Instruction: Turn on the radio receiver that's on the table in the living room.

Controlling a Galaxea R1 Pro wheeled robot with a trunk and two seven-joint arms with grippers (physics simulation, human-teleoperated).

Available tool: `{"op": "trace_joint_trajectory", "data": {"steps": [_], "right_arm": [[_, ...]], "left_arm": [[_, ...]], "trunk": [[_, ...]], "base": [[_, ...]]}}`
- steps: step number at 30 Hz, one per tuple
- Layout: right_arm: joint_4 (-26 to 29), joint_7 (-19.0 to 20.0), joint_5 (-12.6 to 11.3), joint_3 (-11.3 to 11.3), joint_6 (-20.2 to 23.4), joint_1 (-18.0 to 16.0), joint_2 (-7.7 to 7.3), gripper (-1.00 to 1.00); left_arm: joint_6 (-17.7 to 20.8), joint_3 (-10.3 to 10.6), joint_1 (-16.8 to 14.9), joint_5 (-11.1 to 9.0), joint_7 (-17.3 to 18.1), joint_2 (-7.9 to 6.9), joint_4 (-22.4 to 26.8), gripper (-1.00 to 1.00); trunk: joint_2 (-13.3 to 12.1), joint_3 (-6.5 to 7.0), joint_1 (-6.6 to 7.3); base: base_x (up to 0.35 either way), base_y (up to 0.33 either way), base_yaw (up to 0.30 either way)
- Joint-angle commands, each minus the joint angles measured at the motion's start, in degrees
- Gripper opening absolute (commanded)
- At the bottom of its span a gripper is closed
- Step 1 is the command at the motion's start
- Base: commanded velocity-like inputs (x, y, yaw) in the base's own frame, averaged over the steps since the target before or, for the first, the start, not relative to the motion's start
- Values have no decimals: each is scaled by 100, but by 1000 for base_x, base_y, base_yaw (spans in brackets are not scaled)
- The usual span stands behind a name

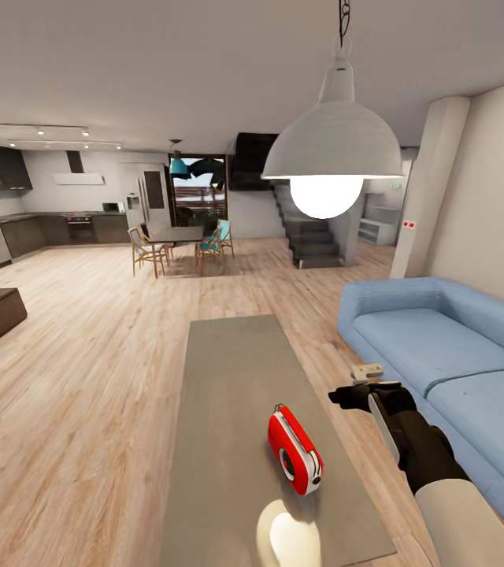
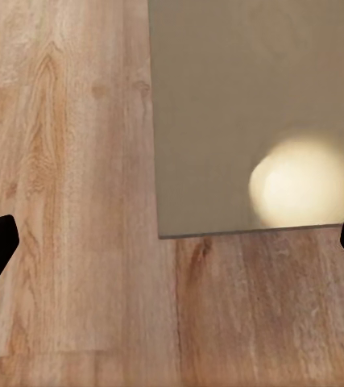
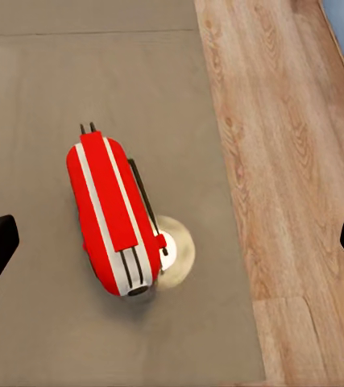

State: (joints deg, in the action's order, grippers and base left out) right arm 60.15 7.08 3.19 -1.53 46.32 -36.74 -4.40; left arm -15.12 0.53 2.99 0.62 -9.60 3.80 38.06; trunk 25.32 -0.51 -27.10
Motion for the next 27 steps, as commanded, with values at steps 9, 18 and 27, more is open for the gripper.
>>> {"op": "trace_joint_trajectory", "data": {"steps": [9, 18, 27], "right_arm": [[-1, 14, 6, 18, -1, 0, 0, 100], [-1, 47, -14, 8, 0, 0, 0, 100], [-1, 29, -11, -3, 0, 0, 0, 100]], "left_arm": [[-9, 0, 0, 0, -20, 7, 1, 100], [-1, 0, 0, 0, -22, -1, 0, 100], [0, 0, 0, 0, -16, -2, 0, 100]], "trunk": [[0, 0, 0], [0, 0, 0], [0, 0, 0]], "base": [[64, -64, 0], [217, -210, 0], [26, -25, 103]]}}
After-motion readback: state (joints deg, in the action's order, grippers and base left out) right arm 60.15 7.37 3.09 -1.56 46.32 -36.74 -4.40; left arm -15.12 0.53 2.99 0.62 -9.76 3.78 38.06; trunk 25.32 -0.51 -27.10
